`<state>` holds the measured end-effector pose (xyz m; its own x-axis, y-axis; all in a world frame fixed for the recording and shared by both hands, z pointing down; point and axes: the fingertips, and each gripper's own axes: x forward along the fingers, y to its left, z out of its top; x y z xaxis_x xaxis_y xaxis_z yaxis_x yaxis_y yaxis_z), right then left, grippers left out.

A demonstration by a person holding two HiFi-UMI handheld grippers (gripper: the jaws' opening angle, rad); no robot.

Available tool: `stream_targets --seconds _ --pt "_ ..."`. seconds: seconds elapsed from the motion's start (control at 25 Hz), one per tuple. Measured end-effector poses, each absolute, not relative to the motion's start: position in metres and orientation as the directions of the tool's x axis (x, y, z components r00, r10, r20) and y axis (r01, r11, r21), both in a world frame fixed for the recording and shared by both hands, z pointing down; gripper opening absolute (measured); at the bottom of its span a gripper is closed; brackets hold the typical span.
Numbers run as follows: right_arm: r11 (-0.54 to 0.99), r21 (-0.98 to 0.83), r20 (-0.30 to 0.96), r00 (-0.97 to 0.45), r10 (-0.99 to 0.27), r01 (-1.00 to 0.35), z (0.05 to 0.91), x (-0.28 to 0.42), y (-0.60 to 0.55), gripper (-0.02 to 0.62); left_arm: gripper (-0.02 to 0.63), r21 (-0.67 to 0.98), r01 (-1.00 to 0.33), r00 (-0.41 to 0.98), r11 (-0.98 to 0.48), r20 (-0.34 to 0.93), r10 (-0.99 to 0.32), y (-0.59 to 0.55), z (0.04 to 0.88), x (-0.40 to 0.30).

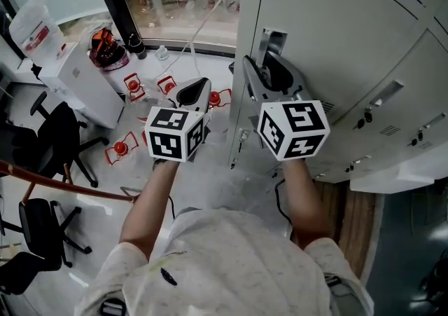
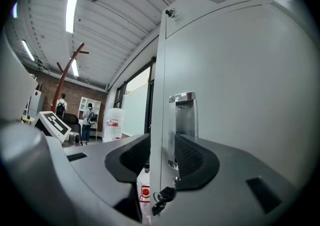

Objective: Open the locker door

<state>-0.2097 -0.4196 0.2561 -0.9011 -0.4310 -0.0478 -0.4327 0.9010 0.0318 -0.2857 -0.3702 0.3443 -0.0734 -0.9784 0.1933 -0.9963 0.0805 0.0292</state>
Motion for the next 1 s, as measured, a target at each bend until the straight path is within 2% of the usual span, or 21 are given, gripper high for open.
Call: stream_targets --seconds 0.36,1.0 --pt "0.886 -0.001 -0.027 -0.886 -0.463 -0.463 0.255 -0.213 -0.42 0.118 0.006 0.047 -0.998 -0.04 0.05 0.193 -0.98 -0.369 0.347 -0.283" --pt "0.806 0.008 -0.003 -0.806 -0.592 -0.592 0.255 -0.202 -0.396 0.12 0.006 0.063 -0.996 0.079 -0.068 0.2 -0.977 -0.348 0.346 -0.276"
